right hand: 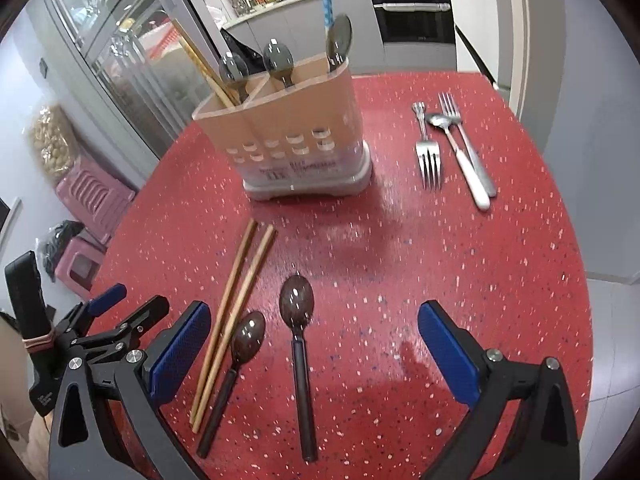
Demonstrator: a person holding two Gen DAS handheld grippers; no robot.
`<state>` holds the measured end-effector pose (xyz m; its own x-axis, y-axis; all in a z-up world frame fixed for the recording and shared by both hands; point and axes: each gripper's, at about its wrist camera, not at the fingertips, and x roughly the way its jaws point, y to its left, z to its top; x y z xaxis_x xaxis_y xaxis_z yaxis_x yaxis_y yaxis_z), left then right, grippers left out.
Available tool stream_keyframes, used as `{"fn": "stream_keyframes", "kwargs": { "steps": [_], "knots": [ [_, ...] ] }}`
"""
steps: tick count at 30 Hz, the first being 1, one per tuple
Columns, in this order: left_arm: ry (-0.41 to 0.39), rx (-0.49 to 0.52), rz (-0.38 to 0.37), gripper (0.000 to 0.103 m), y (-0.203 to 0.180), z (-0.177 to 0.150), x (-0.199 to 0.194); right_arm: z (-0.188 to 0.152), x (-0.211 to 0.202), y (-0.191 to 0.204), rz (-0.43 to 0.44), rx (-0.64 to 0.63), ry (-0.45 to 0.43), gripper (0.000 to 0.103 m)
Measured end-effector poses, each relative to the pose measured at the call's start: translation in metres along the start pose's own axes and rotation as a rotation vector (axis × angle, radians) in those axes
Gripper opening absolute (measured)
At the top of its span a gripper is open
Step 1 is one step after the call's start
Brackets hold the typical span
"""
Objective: Organize utensils
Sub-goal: 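Withdraw both open tools back over the remaining spoons and chopsticks, then grasp a brown spoon with the right tool while the left tool grasps a wooden chopstick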
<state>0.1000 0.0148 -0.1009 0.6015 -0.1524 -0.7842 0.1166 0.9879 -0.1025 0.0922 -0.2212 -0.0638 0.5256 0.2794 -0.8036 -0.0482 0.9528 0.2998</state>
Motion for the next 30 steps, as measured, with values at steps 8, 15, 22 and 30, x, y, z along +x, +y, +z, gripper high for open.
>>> {"fn": "stream_keyframes", "kwargs": {
  "steps": [8, 15, 22, 30],
  "knots": [
    [0.036, 0.028, 0.013, 0.103, -0.008, -0.015, 0.007, -0.026, 0.035, -0.011, -0.016, 0.024, 0.13, 0.103],
    [0.091, 0.051, 0.016, 0.103, -0.019, -0.01, 0.028, -0.029, 0.043, -0.002, -0.045, -0.032, 0.146, 0.103],
    [0.138, 0.069, 0.019, 0.103, -0.025, 0.004, 0.052, -0.028, 0.052, 0.009, -0.073, -0.092, 0.167, 0.098],
    [0.183, 0.047, 0.019, 0.103, -0.022, 0.011, 0.072, -0.03, 0.06, 0.016, -0.087, -0.123, 0.204, 0.079]
  ]
}}
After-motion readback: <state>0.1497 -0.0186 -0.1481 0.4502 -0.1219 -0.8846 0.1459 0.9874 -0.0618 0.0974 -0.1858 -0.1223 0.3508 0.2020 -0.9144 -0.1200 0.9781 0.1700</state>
